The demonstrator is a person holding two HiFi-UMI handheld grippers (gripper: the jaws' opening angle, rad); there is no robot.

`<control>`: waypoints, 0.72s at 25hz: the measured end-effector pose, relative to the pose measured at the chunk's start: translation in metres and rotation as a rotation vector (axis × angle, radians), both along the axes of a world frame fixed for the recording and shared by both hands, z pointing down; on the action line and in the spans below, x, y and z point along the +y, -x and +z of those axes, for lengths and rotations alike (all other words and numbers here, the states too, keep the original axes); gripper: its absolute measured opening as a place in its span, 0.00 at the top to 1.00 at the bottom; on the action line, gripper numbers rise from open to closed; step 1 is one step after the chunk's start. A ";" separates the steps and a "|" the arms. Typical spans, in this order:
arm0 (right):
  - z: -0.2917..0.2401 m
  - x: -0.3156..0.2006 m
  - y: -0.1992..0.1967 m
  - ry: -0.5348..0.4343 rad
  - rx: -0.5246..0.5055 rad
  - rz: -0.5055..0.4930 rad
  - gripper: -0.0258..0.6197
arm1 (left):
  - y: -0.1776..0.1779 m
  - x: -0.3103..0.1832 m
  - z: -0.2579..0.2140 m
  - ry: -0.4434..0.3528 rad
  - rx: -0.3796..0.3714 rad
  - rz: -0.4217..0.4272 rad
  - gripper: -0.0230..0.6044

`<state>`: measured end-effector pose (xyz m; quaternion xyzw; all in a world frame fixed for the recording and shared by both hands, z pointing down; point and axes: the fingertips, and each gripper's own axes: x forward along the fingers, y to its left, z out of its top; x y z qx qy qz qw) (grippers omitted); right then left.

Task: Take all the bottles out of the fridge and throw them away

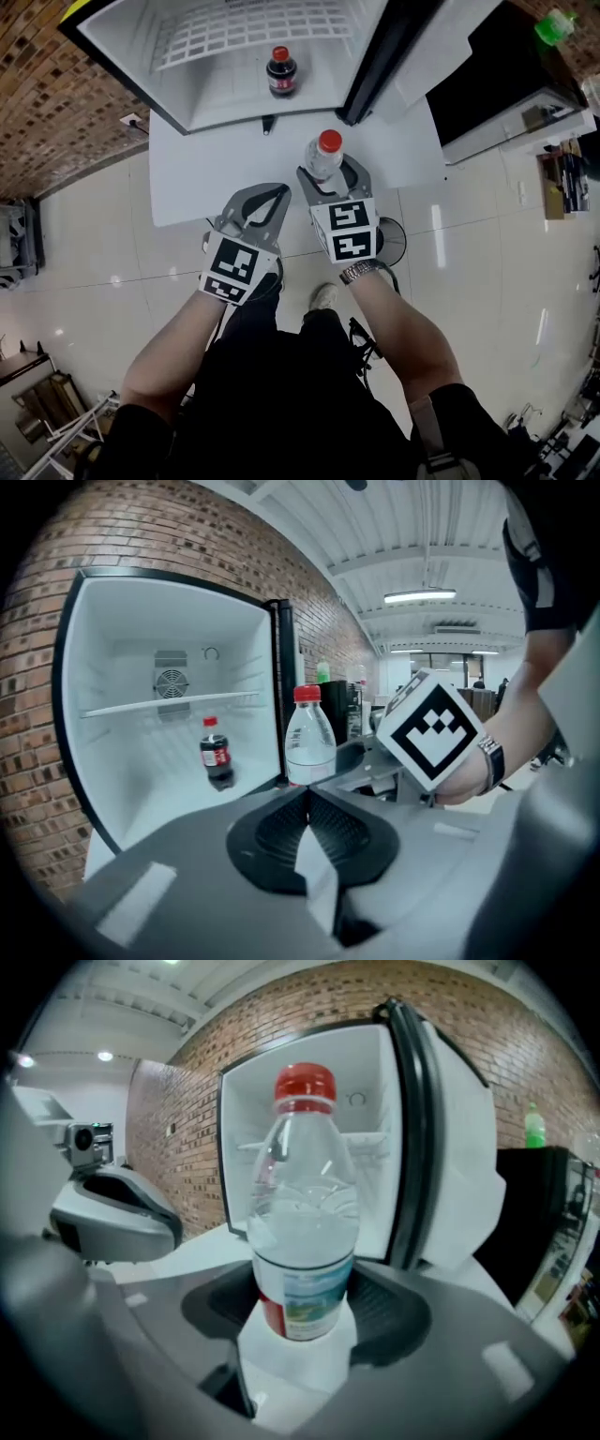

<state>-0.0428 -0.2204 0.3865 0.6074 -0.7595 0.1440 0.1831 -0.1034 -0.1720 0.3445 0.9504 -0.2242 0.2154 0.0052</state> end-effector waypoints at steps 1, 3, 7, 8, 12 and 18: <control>0.004 0.017 -0.013 0.009 0.000 0.018 0.51 | -0.013 0.012 0.003 0.005 -0.001 0.023 0.96; 0.015 0.052 -0.040 0.034 0.001 0.059 0.51 | -0.041 0.037 0.010 0.019 -0.004 0.072 0.96; 0.047 0.119 -0.094 0.091 -0.003 0.134 0.51 | -0.094 0.088 0.030 0.045 -0.017 0.156 0.96; 0.057 0.135 -0.106 0.107 -0.006 0.150 0.51 | -0.107 0.101 0.036 0.052 -0.024 0.175 0.96; 0.105 0.196 -0.149 0.184 -0.025 0.205 0.51 | -0.151 0.150 0.065 0.081 -0.058 0.244 0.96; 0.191 0.266 -0.201 0.330 -0.075 0.284 0.51 | -0.201 0.201 0.111 0.136 -0.118 0.322 0.96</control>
